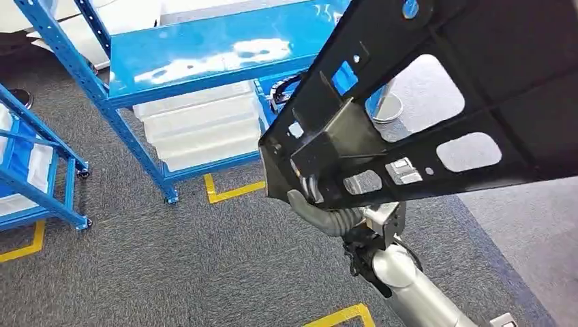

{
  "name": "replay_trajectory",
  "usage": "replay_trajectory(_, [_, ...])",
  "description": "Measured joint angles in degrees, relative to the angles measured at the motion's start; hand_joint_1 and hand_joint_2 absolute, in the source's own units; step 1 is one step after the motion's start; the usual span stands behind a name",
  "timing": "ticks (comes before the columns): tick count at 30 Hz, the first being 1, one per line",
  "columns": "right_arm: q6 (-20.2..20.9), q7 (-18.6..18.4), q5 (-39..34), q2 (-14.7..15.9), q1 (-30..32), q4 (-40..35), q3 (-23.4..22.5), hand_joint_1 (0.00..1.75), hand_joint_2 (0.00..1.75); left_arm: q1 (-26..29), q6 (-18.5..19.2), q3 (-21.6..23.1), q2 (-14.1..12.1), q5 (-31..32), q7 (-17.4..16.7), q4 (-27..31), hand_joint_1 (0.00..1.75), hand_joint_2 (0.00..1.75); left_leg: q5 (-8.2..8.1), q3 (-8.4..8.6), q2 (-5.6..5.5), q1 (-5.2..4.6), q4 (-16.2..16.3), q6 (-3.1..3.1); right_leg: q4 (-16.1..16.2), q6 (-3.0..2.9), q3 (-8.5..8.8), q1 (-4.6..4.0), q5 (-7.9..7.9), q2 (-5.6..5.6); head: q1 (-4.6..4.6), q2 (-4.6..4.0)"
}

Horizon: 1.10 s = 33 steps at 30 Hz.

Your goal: Take the parts from the cabinet and place them on the table.

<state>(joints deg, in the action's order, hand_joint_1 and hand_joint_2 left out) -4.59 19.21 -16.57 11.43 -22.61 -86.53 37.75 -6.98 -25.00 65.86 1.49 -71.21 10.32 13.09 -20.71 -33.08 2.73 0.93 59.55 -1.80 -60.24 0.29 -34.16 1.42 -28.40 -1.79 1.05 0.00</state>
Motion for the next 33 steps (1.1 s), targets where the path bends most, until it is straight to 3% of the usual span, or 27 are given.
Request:
replay_trajectory(1, [0.04, -0.02, 0.0, 0.0, 0.06, 0.02, -0.02, 1.75, 1.75, 0.03, 0.02, 0.02, 0.0, -0.02, -0.06, 0.0, 0.0, 1.75, 0.2, -0.04, 0.3, 0.01, 0.01, -0.3, -0.11, -0.24, -0.25, -0.19, 0.12, 0.34, -0.54, 0.0])
replay_trajectory(3, [0.13, 0.02, -0.09, 0.0, 0.05, 0.02, -0.04, 1.75, 1.75, -0.04, 0.07, 0.02, 0.0, 0.0, -0.11, 0.0, 0.0, 1.75, 0.3, -0.02, 0.84, 0.22, -0.02, -0.95, 0.24, -1.24, -0.54, -0.37, 0.56, 1.0, -0.65, 0.0])
replay_trajectory(4, [0.15, 0.04, -0.09, -0.02, 0.04, 0.02, -0.04, 1.75, 1.75, -0.06, 0.07, 0.02, 0.0, 0.0, -0.11, 0.0, 0.0, 1.75, -0.72, -0.1, 0.06, 0.47, 0.88, -1.27, 0.53, -1.76, -0.43, -0.17, 0.91, 1.07, -0.79, 0.0])
replay_trajectory(6, [0.24, 0.09, -0.11, -0.15, 0.01, 0.02, -0.04, 1.75, 1.75, -0.01, 0.11, 0.02, 0.0, 0.0, -0.15, 0.0, 0.0, 1.75, -5.14, -2.46, -1.53, 0.36, 6.85, -1.33, 0.59, -2.31, -0.75, -0.19, 1.25, 1.52, -1.63, 0.0])
replay_trajectory(8, [0.26, 0.09, -0.17, -0.15, 0.06, 0.04, -0.04, 1.75, 1.75, 0.09, 0.15, 0.02, 0.0, 0.0, -0.26, 0.0, 0.0, 1.75, -8.86, -5.8, -2.13, 0.29, 15.14, -1.33, 0.59, -2.65, -1.07, -0.41, 1.51, 2.05, -2.75, 0.0])
replay_trajectory(9, [0.28, 0.09, -0.17, -0.15, 0.08, 0.04, -0.04, 1.75, 1.75, 0.12, 0.17, 0.02, 0.0, 0.0, -0.28, 0.0, 0.0, 1.75, -8.91, -6.37, -2.15, 0.29, 16.74, -1.26, 0.56, -2.73, -1.23, -0.49, 1.62, 2.39, -3.12, 0.0])
replay_trajectory(10, [0.28, 0.11, -0.17, -0.15, 0.11, 0.07, -0.04, 1.75, 1.75, 0.13, 0.2, 0.02, 0.0, 0.0, -0.28, 0.0, 0.0, 1.75, -7.75, -5.65, -2.16, 0.26, 15.75, -1.0, 0.55, -2.71, -1.34, -0.6, 1.77, 2.72, -3.47, 0.0])
replay_trajectory(12, [0.28, 0.39, -0.04, -0.15, 0.11, 0.07, -0.05, 1.75, 1.75, 0.1, 0.33, 0.02, 0.0, 0.09, -0.28, 0.0, 0.0, 1.75, -3.65, -1.64, -2.3, -0.13, 8.16, -0.01, 0.55, -2.67, -1.39, -0.77, 2.01, 3.21, -4.02, 0.0])
replay_trajectory(13, [0.26, 0.63, 0.11, -0.15, 0.09, 0.07, -0.07, 1.75, 1.75, 0.07, 0.39, 0.02, -0.02, 0.15, -0.28, 0.0, 0.0, 1.75, -1.39, 1.26, -2.62, -0.62, 2.65, 0.92, 0.57, -2.56, -1.37, -0.85, 2.17, 3.41, -4.37, 0.0])
replay_trajectory(14, [0.26, 0.87, 0.22, -0.15, 0.13, 0.07, -0.05, 1.75, 1.75, 0.03, 0.5, 0.02, -0.22, 0.22, -0.33, -0.02, 0.0, 1.75, -1.81, 2.06, -3.11, -0.82, 0.27, 1.84, 0.57, -2.42, -1.49, -0.66, 2.33, 3.4, -4.43, 0.0])
replay_trajectory(16, [0.26, 1.09, 0.46, -0.15, 0.22, 0.07, -0.07, 1.75, 1.75, -0.07, 0.55, 0.04, -0.28, 0.26, -0.44, -0.02, 0.0, 1.75, -1.09, 1.95, -2.42, -1.14, -0.59, 1.5, 0.53, -1.7, -1.79, -0.51, 2.7, 3.34, -4.37, 0.0])
replay_trajectory(17, [0.26, 1.11, 0.59, -0.15, 0.22, 0.07, -0.07, 1.75, 1.75, -0.02, 0.59, 0.04, -0.16, 0.26, -0.46, -0.02, 0.0, 1.75, -1.21, 2.01, -2.5, -1.18, -1.41, 1.14, 0.42, -1.43, -1.82, -0.97, 1.65, 3.39, -4.57, 0.0])
replay_trajectory(18, [0.04, 1.14, 1.03, -0.15, 0.27, 0.07, -0.11, 1.75, 1.75, 0.09, 0.66, 0.07, -0.11, 0.26, -0.48, -0.02, 0.0, 1.75, -1.01, 2.09, -2.57, -0.88, -1.48, -0.15, 0.71, -1.92, -1.68, -0.68, 1.82, 3.46, -4.74, 0.0])
replay_trajectory(20, [-0.33, 1.22, 2.23, -0.15, 0.28, 0.07, -0.11, 1.75, 1.75, 0.17, 0.66, 0.07, -0.13, 0.31, -0.5, -0.02, 0.0, 1.75, -0.88, 2.05, -2.58, -1.19, -1.37, 0.7, 1.4, -1.01, -1.38, -0.36, 2.73, 3.29, -5.03, 0.0])
replay_trajectory(21, [-0.48, 1.27, 2.47, -0.15, 0.33, 0.07, -0.11, 1.75, 1.75, 0.18, 0.63, 0.07, -0.24, 0.33, -0.55, -0.04, 0.0, 1.75, -0.59, 2.1, -2.55, -1.46, -1.83, 1.6, 2.04, -0.3, -1.06, -0.08, 3.42, 3.06, -5.31, 0.0])
replay_trajectory(22, [-0.61, 1.29, 2.71, -0.15, 0.35, 0.02, -0.11, 1.75, 1.75, 0.17, 0.63, 0.07, -0.24, 0.42, -0.55, -0.02, 0.0, 1.75, 0.24, 2.36, -2.57, -0.91, -3.24, 2.17, 2.64, -0.01, -0.73, -0.24, 3.65, 2.91, -5.44, 0.0])
replay_trajectory(23, [-0.66, 1.29, 2.82, -0.13, 0.34, 0.02, -0.17, 1.75, 1.75, 0.17, 0.68, 0.07, -0.2, 0.44, -0.57, -0.02, 0.0, 1.75, 1.1, 3.34, -2.62, -0.56, -4.31, 1.99, 1.97, 0.0, -0.9, -0.33, 3.26, 2.66, -5.13, 0.0])
replay_trajectory(24, [-0.7, 1.33, 2.86, -0.13, 0.2, 0.02, -0.17, 1.75, 1.75, 0.16, 0.68, 0.07, -0.18, 0.46, -0.57, -0.02, 0.0, 1.75, 1.45, 3.39, -2.63, -0.46, -4.73, 2.3, 0.11, 0.22, -1.94, -0.34, 1.55, 2.54, -4.63, 0.0])
replay_trajectory(25, [-0.7, 1.4, 3.02, -0.13, 0.28, 0.02, -0.17, 1.75, 1.75, 0.17, 0.68, 0.07, -0.17, 0.46, -0.61, -0.02, 0.0, 1.75, 1.59, 3.37, -2.64, -0.37, -4.88, 2.39, -3.75, 0.43, -3.67, -0.23, -0.84, 2.53, -4.37, 0.0])
replay_trajectory(27, [-0.72, 1.38, 3.04, -0.13, 0.59, 0.02, -0.17, 1.75, 1.75, 0.28, 0.68, 0.07, -0.17, 0.46, -0.61, -0.02, 0.0, 1.75, 1.59, 3.22, -2.81, -0.19, -4.77, 2.3, -11.71, 1.04, -7.31, 0.15, -3.94, 2.5, -4.37, 0.0])
replay_trajectory(28, [-0.72, 1.38, 3.04, -0.13, 0.71, 0.02, -0.17, 1.75, 1.75, 0.34, 0.68, 0.07, -0.17, 0.46, -0.63, -0.02, 0.0, 1.75, 1.46, 3.17, -3.06, -0.01, -4.62, 2.1, -13.28, 1.35, -8.07, 0.46, -3.83, 2.4, -4.09, 0.0])
replay_trajectory(30, [-0.74, 1.38, 3.04, -0.02, 0.77, 0.02, -0.17, 1.75, 1.75, 0.4, 0.68, 0.07, -0.17, 0.46, -0.63, -0.02, 0.0, 1.75, 0.96, 3.17, -3.75, 0.61, -4.03, 1.3, -8.42, 2.18, -5.62, 1.06, -0.33, 2.32, -3.69, 0.0])
replay_trajectory(31, [-0.72, 1.38, 3.04, -0.02, 0.76, 0.02, -0.17, 1.75, 1.75, 0.35, 0.68, 0.07, -0.17, 0.46, -0.63, -0.02, 0.0, 1.75, 0.51, 3.18, -4.18, 1.1, -3.41, 0.63, -2.99, 2.7, -2.75, 1.5, 2.35, 2.4, -3.56, 0.0])
replay_trajectory(32, [-0.72, 1.38, 3.06, -0.02, 0.77, 0.04, -0.17, 1.75, 1.75, 0.28, 0.68, 0.07, -0.17, 0.46, -0.63, -0.02, 0.0, 1.75, -0.13, 2.94, -4.42, 1.27, -2.54, -0.19, 1.32, 3.45, -0.76, 2.05, 2.94, 3.49, -3.43, 0.0])
replay_trajectory(33, [-0.72, 1.38, 3.06, -0.06, 0.81, 0.11, -0.17, 1.75, 1.75, 0.11, 0.68, 0.07, -0.26, 0.46, -0.63, -0.04, 0.0, 1.75, -0.56, 2.09, -4.68, 1.13, -1.95, -0.88, 0.82, 2.97, -0.7, 1.43, 1.78, 4.78, -2.67, 0.0])
